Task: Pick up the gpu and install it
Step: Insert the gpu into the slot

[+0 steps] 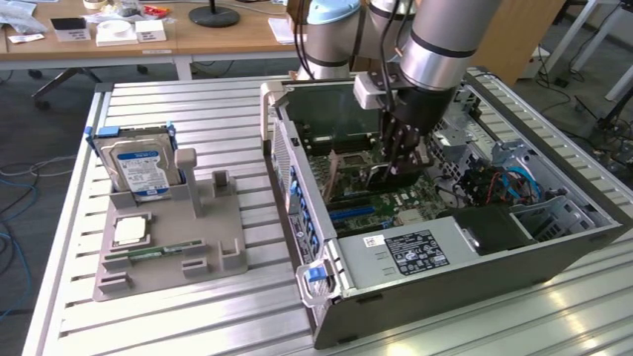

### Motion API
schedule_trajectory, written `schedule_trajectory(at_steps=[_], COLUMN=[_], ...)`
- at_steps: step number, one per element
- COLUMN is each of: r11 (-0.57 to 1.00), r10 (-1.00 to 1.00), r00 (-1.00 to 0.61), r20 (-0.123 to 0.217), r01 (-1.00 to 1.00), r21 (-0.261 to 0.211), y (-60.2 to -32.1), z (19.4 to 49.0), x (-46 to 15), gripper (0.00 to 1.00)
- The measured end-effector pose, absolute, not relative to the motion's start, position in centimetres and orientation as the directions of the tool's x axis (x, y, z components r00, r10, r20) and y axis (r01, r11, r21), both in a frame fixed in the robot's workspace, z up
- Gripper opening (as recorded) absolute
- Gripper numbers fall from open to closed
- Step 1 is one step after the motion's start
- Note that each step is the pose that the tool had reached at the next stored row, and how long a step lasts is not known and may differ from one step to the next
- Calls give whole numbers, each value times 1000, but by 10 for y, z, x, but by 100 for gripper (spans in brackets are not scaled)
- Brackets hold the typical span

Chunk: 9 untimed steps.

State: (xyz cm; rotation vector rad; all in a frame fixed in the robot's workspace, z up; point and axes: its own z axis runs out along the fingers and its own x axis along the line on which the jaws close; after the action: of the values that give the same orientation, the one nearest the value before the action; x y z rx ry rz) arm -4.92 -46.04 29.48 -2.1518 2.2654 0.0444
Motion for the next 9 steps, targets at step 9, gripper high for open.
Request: schedule_trajectory(at_steps=[9], r11=[41], r10=[-999], r00=[-42], r20=[-32], r01=[-999], r21=[12], y=[-460], z=[287], x=[-55], gripper=[27])
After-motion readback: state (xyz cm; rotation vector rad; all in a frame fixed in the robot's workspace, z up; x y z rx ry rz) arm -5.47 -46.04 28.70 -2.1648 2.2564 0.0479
